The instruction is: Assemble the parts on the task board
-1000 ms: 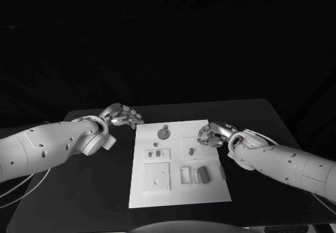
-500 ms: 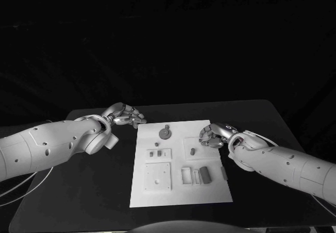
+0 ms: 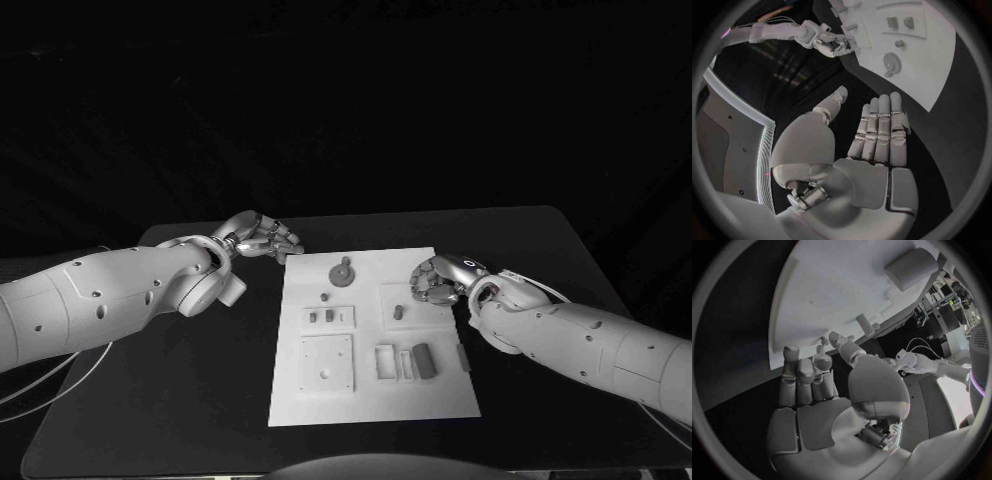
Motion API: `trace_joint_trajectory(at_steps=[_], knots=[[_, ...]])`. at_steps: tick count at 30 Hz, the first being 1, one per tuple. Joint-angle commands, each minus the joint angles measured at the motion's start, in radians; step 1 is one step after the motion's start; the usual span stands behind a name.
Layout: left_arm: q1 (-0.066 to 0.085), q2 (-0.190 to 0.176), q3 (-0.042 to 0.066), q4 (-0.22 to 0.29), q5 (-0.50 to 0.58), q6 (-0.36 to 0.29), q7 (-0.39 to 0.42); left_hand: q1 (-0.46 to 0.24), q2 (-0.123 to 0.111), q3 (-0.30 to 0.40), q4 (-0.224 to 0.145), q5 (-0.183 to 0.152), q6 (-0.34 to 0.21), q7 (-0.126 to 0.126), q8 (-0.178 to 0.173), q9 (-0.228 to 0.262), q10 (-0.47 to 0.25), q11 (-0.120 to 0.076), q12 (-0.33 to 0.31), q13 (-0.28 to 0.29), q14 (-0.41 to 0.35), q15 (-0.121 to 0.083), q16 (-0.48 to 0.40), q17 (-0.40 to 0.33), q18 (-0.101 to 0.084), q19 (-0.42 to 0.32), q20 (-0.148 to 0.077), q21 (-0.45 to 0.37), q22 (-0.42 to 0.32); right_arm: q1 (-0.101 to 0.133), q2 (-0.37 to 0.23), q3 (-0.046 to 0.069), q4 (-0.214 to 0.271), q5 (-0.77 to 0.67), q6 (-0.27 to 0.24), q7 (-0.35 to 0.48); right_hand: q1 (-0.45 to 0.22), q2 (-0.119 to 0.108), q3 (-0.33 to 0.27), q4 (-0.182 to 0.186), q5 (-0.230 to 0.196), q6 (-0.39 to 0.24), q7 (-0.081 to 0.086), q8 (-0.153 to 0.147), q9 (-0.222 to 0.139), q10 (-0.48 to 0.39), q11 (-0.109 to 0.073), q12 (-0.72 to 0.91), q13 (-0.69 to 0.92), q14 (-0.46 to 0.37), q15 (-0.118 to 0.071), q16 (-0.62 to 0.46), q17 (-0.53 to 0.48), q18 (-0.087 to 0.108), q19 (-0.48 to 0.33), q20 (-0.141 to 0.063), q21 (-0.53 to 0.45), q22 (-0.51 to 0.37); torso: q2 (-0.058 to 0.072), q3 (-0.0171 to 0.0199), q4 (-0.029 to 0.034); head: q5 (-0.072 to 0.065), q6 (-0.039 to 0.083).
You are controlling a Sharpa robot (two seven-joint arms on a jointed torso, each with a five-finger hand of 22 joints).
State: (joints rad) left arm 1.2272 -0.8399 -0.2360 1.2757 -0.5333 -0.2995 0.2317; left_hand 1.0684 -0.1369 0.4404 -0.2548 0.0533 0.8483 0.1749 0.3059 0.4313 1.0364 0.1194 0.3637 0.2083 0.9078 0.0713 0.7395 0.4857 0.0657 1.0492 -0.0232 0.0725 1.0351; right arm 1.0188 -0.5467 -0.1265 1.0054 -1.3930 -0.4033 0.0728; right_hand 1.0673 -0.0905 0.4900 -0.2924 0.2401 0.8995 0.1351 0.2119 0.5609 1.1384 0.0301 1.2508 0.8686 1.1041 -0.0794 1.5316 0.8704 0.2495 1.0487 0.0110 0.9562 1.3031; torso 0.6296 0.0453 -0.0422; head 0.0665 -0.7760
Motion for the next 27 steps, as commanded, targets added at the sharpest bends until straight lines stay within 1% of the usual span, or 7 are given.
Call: trace_joint_trajectory(at_steps=[1,7,11,14,27], knots=[[0.001,0.003,0.001,0.002,0.007,0.010,0.011,-0.009,0.002,0.001,-0.006,0.000,-0.002,0.005,0.007,0.002,0.006,0.001,-0.004,-0.001,0.009,0.002,-0.004,0.002,0.001,0.005,-0.001,-0.004,-0.001,-0.001,0.003,0.000,-0.003,-0.013,0.018,-0.002,-0.003,0.014,0.005,0.004,-0.002,0.017,0.002,0.006,0.000,0.002,-0.006,0.005,-0.001,0.006,0.000,0.002,0.001,0.012,0.006,-0.004,-0.002,0.001,-0.001,0.0000,-0.0006,0.001,-0.001],[0.001,0.002,0.001,0.003,0.007,0.010,0.010,-0.010,0.003,0.001,-0.005,0.000,-0.002,0.006,0.007,0.002,0.007,0.001,-0.005,-0.001,0.009,0.001,-0.005,0.003,0.001,0.006,-0.002,-0.004,-0.002,-0.004,0.010,0.000,-0.017,-0.017,0.037,-0.008,-0.011,0.032,0.009,0.003,-0.006,0.027,-0.003,0.013,0.001,0.004,-0.011,0.005,-0.003,0.007,-0.005,0.002,0.001,0.012,0.007,-0.005,-0.002,0.002,0.000,0.0001,-0.0006,0.003,-0.002],[0.001,0.000,0.001,0.003,0.007,0.010,0.010,-0.015,0.006,0.000,-0.002,0.000,-0.002,0.006,0.006,0.001,0.008,0.001,-0.008,-0.002,0.010,0.002,-0.008,0.006,0.001,0.006,-0.002,-0.004,-0.004,-0.008,0.011,0.000,-0.016,-0.019,0.042,-0.010,-0.014,0.037,0.010,0.003,-0.009,0.029,-0.004,0.014,0.001,0.004,-0.012,0.004,-0.003,0.008,-0.006,0.002,0.001,0.012,0.007,-0.005,-0.002,0.002,0.000,0.0004,-0.0007,0.003,-0.005],[0.001,0.000,0.001,0.002,0.007,0.010,0.010,-0.015,0.006,0.001,-0.002,0.000,-0.002,0.006,0.006,0.001,0.009,0.001,-0.009,-0.002,0.010,0.002,-0.009,0.007,0.001,0.006,-0.002,-0.004,-0.004,-0.008,0.012,0.000,-0.017,-0.021,0.050,-0.014,-0.015,0.040,0.011,0.003,-0.009,0.030,-0.005,0.015,0.001,0.005,-0.013,0.004,-0.003,0.008,-0.007,0.002,0.001,0.012,0.006,-0.005,-0.002,0.002,0.000,0.0007,-0.0015,0.005,-0.009],[0.001,0.000,0.001,0.003,0.007,0.010,0.009,-0.015,0.007,0.001,-0.002,0.000,-0.002,0.006,0.006,0.001,0.010,0.001,-0.010,-0.002,0.010,0.001,-0.010,0.009,0.001,0.006,-0.002,-0.004,-0.005,-0.009,0.022,0.000,-0.029,-0.028,0.051,-0.019,-0.020,0.052,0.013,0.004,-0.010,0.033,-0.006,0.016,0.001,0.006,-0.014,0.004,-0.004,0.008,-0.008,0.002,0.001,0.012,0.006,-0.005,-0.002,0.003,-0.001,0.0004,-0.0010,0.005,-0.011]])
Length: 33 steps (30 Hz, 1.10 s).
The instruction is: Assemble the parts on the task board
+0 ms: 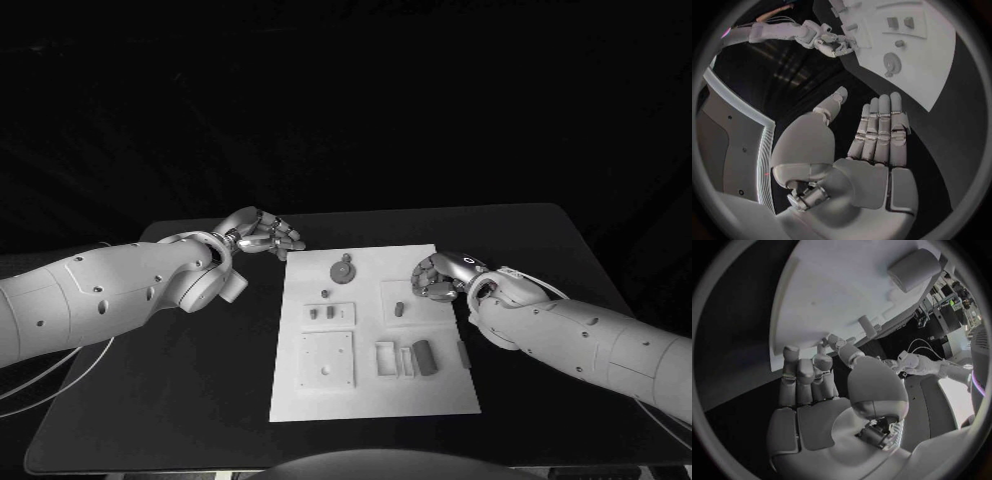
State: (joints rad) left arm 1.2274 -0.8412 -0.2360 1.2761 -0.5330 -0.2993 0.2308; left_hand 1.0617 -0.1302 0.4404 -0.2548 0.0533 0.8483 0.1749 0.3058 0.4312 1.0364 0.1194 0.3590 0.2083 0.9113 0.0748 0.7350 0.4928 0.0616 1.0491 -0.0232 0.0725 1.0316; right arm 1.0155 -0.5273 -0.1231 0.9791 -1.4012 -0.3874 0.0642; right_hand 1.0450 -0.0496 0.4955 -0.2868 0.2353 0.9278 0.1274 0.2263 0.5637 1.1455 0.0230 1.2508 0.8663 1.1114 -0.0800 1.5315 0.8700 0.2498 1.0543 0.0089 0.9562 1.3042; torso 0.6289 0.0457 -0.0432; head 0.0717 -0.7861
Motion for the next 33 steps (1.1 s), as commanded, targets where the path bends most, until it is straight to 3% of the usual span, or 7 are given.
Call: trace_joint_trajectory(at_steps=[1,15,33], knots=[[0.001,0.001,0.001,0.003,0.007,0.010,0.009,-0.008,0.000,0.001,-0.002,0.000,-0.002,0.006,0.006,0.001,0.010,0.001,-0.006,-0.002,0.007,-0.002,-0.006,0.002,0.005,0.006,-0.002,-0.004,-0.001,-0.006,0.003,-0.003,-0.003,-0.020,0.036,-0.011,0.001,0.013,0.008,-0.002,-0.005,0.006,0.001,0.003,-0.002,-0.001,-0.008,0.004,-0.002,0.001,-0.008,0.002,0.001,0.012,0.000,-0.003,-0.002,0.002,0.000,-0.0001,0.0004,0.000,-0.001],[0.001,0.001,0.001,0.004,0.007,0.011,0.006,-0.008,0.001,0.002,-0.003,0.000,-0.002,0.006,0.007,0.001,0.011,0.000,-0.007,-0.002,0.007,-0.002,-0.007,0.003,0.005,0.006,-0.002,-0.004,-0.002,-0.006,0.008,-0.003,-0.009,-0.039,0.028,-0.016,-0.004,0.041,0.014,-0.004,-0.004,0.045,-0.012,0.026,0.006,0.003,-0.020,0.003,-0.003,0.001,-0.018,0.003,0.002,0.012,-0.002,-0.005,0.000,0.005,0.000,0.0003,-0.0002,0.004,-0.001],[0.001,0.000,0.001,0.004,0.007,0.007,0.008,-0.008,0.000,0.002,-0.003,0.000,-0.002,0.006,0.007,0.001,0.012,0.000,-0.009,-0.002,0.007,-0.002,-0.009,0.006,0.005,0.006,-0.002,-0.004,-0.003,-0.006,0.007,-0.003,0.004,-0.086,-0.003,-0.011,-0.016,0.048,0.013,-0.002,-0.005,0.080,-0.028,0.047,0.019,0.011,-0.035,0.001,-0.005,0.004,-0.031,0.003,0.002,0.012,0.001,-0.005,0.002,0.007,-0.001,0.0001,-0.0003,0.005,-0.009]])
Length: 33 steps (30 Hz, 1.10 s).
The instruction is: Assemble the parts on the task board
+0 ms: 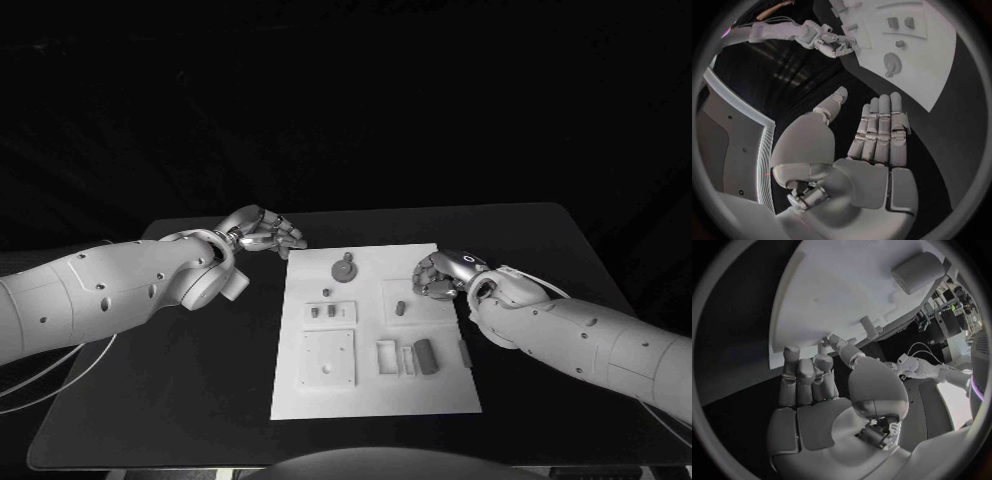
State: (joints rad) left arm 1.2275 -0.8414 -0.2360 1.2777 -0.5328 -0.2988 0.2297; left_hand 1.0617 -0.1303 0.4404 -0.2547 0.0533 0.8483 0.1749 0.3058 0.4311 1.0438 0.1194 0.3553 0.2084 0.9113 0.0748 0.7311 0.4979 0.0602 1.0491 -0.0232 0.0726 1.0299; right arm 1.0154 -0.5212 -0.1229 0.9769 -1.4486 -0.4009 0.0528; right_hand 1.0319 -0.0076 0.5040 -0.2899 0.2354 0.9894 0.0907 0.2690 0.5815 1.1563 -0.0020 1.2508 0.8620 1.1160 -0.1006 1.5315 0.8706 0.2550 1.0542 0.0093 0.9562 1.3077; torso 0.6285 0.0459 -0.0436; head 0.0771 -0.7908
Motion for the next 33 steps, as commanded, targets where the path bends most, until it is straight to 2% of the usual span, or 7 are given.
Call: trace_joint_trajectory(at_steps=[1,9,14,15,16,17,33], knots=[[0.001,0.000,0.001,0.003,0.007,0.006,0.009,-0.008,0.000,0.002,-0.003,0.000,-0.002,0.006,0.007,0.002,0.005,0.000,-0.006,-0.002,0.007,-0.002,-0.006,0.001,0.006,0.006,-0.002,-0.004,-0.001,-0.006,0.000,-0.003,0.007,-0.043,0.008,0.001,-0.004,0.006,0.005,0.001,-0.004,0.019,0.009,0.005,0.002,0.000,-0.010,0.000,-0.001,0.000,-0.011,0.004,0.001,0.007,0.002,-0.006,0.002,0.004,0.000,-0.0002,0.0000,-0.001,-0.004],[0.001,0.000,0.001,0.002,0.007,0.004,0.009,-0.008,0.000,0.002,-0.003,0.000,-0.001,0.006,0.007,0.001,0.005,0.000,-0.006,-0.002,0.008,-0.002,-0.006,0.002,0.006,0.006,-0.002,-0.004,-0.002,-0.006,-0.003,-0.003,0.012,-0.054,-0.017,0.011,0.002,0.020,0.012,-0.001,0.006,0.029,0.003,0.012,0.007,0.003,-0.016,-0.003,-0.003,0.002,-0.016,0.002,0.000,0.007,0.003,-0.008,0.003,0.004,0.000,0.0000,0.0006,-0.001,-0.005],[0.001,0.001,0.001,0.002,0.007,0.004,0.009,-0.007,0.001,0.002,-0.003,0.000,-0.001,0.006,0.007,0.001,0.006,0.000,-0.007,-0.002,0.008,-0.002,-0.007,0.003,0.006,0.006,-0.002,-0.004,-0.002,-0.006,-0.003,-0.003,0.013,-0.054,-0.021,0.017,0.013,0.043,0.023,-0.003,0.012,0.036,0.000,0.018,0.012,0.004,-0.019,-0.005,-0.003,0.002,-0.019,0.002,0.000,0.007,0.002,-0.010,0.002,0.004,0.000,0.0001,0.0001,-0.001,-0.006],[0.001,0.001,0.001,0.002,0.007,0.004,0.010,-0.007,0.001,0.002,-0.003,0.000,-0.001,0.006,0.007,0.001,0.006,0.000,-0.007,-0.002,0.008,-0.002,-0.007,0.003,0.006,0.006,-0.002,-0.004,-0.002,-0.006,-0.003,-0.003,0.013,-0.057,-0.022,0.017,0.023,0.038,0.040,0.002,-0.032,0.037,0.000,0.018,0.013,0.004,-0.020,-0.006,-0.003,0.002,-0.021,0.001,0.000,0.007,0.001,-0.011,0.001,0.004,0.000,0.0001,0.0000,-0.001,-0.007],[0.001,0.000,0.001,0.002,0.007,0.004,0.009,-0.007,0.001,0.002,-0.003,0.000,-0.001,0.006,0.007,0.001,0.006,0.000,-0.007,-0.001,0.008,-0.002,-0.007,0.003,0.006,0.006,-0.002,-0.004,-0.002,-0.006,-0.004,-0.003,0.014,-0.060,-0.025,0.017,0.032,0.027,0.084,0.007,-0.109,0.040,0.000,0.019,0.015,0.007,-0.019,-0.008,-0.004,0.002,-0.020,0.000,0.000,0.007,0.004,-0.010,-0.001,0.001,0.000,0.0001,0.0001,-0.001,-0.007],[0.001,0.000,0.001,0.002,0.007,0.004,0.009,-0.007,0.001,0.002,-0.003,0.000,-0.001,0.006,0.007,0.001,0.006,0.000,-0.007,-0.001,0.008,-0.002,-0.007,0.004,0.006,0.006,-0.002,-0.004,-0.002,-0.006,-0.004,-0.003,0.014,-0.060,-0.027,0.017,0.030,0.027,0.095,0.007,-0.119,0.041,0.000,0.019,0.015,0.009,-0.019,-0.009,-0.004,0.003,-0.020,0.000,0.000,0.007,0.005,-0.009,-0.001,0.001,0.000,0.0000,0.0002,-0.001,-0.007],[0.001,0.000,0.001,0.000,0.007,0.005,0.007,-0.007,0.000,0.002,-0.004,0.000,-0.002,0.006,0.006,0.001,0.007,0.000,-0.008,-0.001,0.008,-0.002,-0.008,0.005,0.006,0.006,-0.002,-0.004,-0.002,-0.007,-0.017,-0.003,0.038,-0.053,-0.051,0.023,0.015,0.023,0.121,0.004,-0.133,0.052,-0.003,0.022,0.017,0.015,-0.022,-0.010,-0.004,0.007,-0.021,0.001,0.000,0.007,0.010,-0.008,0.002,0.003,0.000,0.0002,-0.0002,0.000,-0.009]])
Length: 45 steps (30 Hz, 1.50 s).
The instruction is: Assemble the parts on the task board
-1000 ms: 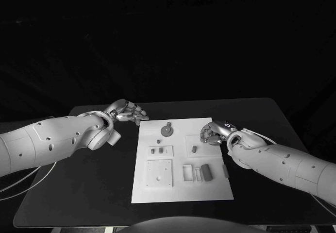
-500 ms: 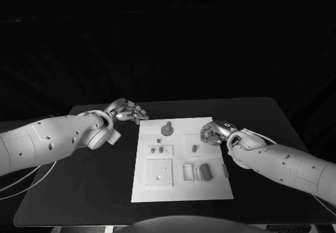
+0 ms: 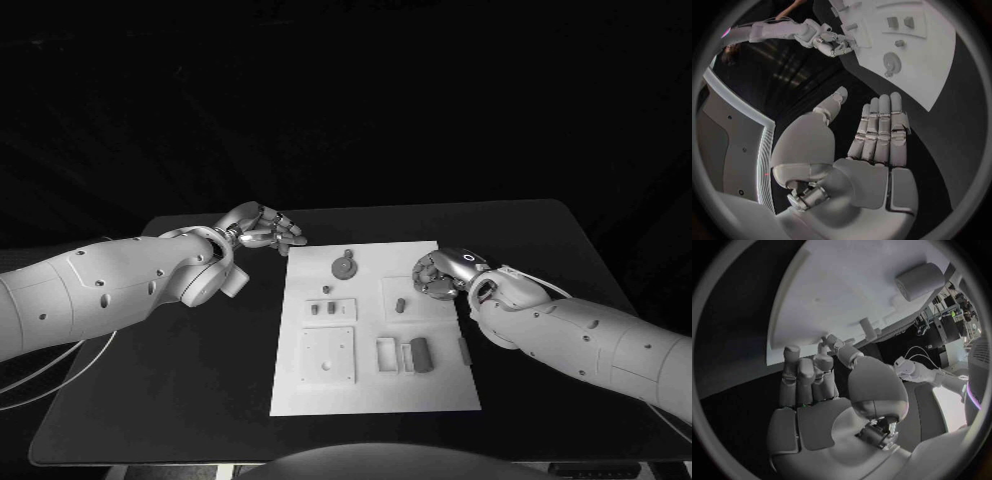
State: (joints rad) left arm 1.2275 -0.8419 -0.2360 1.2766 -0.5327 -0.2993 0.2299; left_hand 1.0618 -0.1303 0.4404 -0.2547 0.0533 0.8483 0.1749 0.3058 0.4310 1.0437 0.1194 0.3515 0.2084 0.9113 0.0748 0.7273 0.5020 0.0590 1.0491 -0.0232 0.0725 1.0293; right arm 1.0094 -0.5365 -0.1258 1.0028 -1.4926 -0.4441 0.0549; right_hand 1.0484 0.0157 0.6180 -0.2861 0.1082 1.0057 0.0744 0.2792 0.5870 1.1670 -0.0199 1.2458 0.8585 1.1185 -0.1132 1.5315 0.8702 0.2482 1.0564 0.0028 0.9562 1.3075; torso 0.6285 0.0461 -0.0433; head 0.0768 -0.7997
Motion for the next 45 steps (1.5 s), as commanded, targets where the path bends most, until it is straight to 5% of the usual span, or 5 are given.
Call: trace_joint_trajectory(at_steps=[1,13,24,36,45], knots=[[0.001,0.000,0.001,0.002,0.007,0.006,0.007,-0.007,0.000,0.002,-0.004,0.000,-0.002,0.006,0.006,0.001,0.007,0.000,-0.004,-0.001,0.008,-0.002,-0.005,0.001,0.007,0.006,-0.002,-0.004,-0.002,-0.001,-0.003,0.000,0.015,-0.008,-0.008,0.021,-0.002,-0.001,0.007,0.000,-0.006,0.036,0.013,0.012,0.011,0.005,-0.004,-0.005,-0.001,0.005,-0.008,0.001,0.000,0.014,0.008,-0.002,0.002,0.003,0.000,0.0000,-0.0006,0.001,0.000],[0.001,0.000,0.001,0.002,0.007,0.008,0.004,-0.008,0.000,0.002,-0.004,0.000,-0.002,0.007,0.006,0.001,0.008,0.000,-0.006,-0.001,0.007,-0.002,-0.007,0.003,0.007,0.005,-0.002,-0.004,-0.003,0.000,-0.020,0.003,0.043,0.000,-0.014,0.023,-0.004,-0.002,0.010,0.000,-0.007,0.037,0.012,0.013,0.011,0.007,-0.004,-0.005,-0.001,0.006,-0.009,0.001,0.000,0.014,0.009,-0.003,0.003,0.004,0.000,0.0001,-0.0010,0.000,0.000],[0.001,-0.001,0.001,0.003,0.007,0.011,0.001,-0.008,-0.001,0.002,-0.004,0.000,-0.003,0.007,0.006,0.001,0.008,0.000,-0.008,-0.002,0.007,-0.001,-0.009,0.005,0.006,0.004,-0.002,-0.005,-0.003,0.013,-0.044,0.021,0.089,0.024,-0.008,0.024,-0.005,-0.004,0.012,-0.001,-0.007,0.038,0.012,0.013,0.011,0.008,-0.005,-0.006,-0.001,0.007,-0.009,0.001,0.000,0.014,0.009,-0.003,0.003,0.004,0.000,0.0002,-0.0005,0.000,-0.001],[0.001,-0.006,0.001,0.005,0.006,0.011,-0.001,-0.009,-0.002,0.001,-0.005,0.000,-0.004,0.007,0.005,0.001,0.008,0.001,-0.010,-0.002,0.006,-0.001,-0.011,0.007,0.006,0.003,-0.001,-0.005,-0.004,0.035,-0.094,0.042,0.200,0.067,0.004,0.023,-0.006,-0.003,0.014,-0.001,-0.008,0.038,0.012,0.012,0.011,0.008,-0.005,-0.006,-0.001,0.007,-0.009,0.001,0.000,0.014,0.010,-0.003,0.003,0.004,0.000,-0.0010,-0.0010,0.004,-0.003],[0.001,-0.006,0.001,0.007,0.006,0.011,-0.001,-0.009,-0.003,0.001,-0.005,0.000,-0.004,0.007,0.005,0.001,0.008,0.001,-0.011,-0.002,0.005,-0.001,-0.012,0.009,0.006,0.002,-0.001,-0.005,-0.005,0.040,-0.093,0.043,0.312,0.141,0.053,0.026,-0.011,0.001,0.017,-0.001,-0.012,0.038,0.012,0.011,0.011,0.008,-0.005,-0.007,-0.001,0.007,-0.010,0.000,0.000,0.014,0.009,-0.003,0.003,0.004,0.000,-0.0010,0.0004,0.015,-0.009]])
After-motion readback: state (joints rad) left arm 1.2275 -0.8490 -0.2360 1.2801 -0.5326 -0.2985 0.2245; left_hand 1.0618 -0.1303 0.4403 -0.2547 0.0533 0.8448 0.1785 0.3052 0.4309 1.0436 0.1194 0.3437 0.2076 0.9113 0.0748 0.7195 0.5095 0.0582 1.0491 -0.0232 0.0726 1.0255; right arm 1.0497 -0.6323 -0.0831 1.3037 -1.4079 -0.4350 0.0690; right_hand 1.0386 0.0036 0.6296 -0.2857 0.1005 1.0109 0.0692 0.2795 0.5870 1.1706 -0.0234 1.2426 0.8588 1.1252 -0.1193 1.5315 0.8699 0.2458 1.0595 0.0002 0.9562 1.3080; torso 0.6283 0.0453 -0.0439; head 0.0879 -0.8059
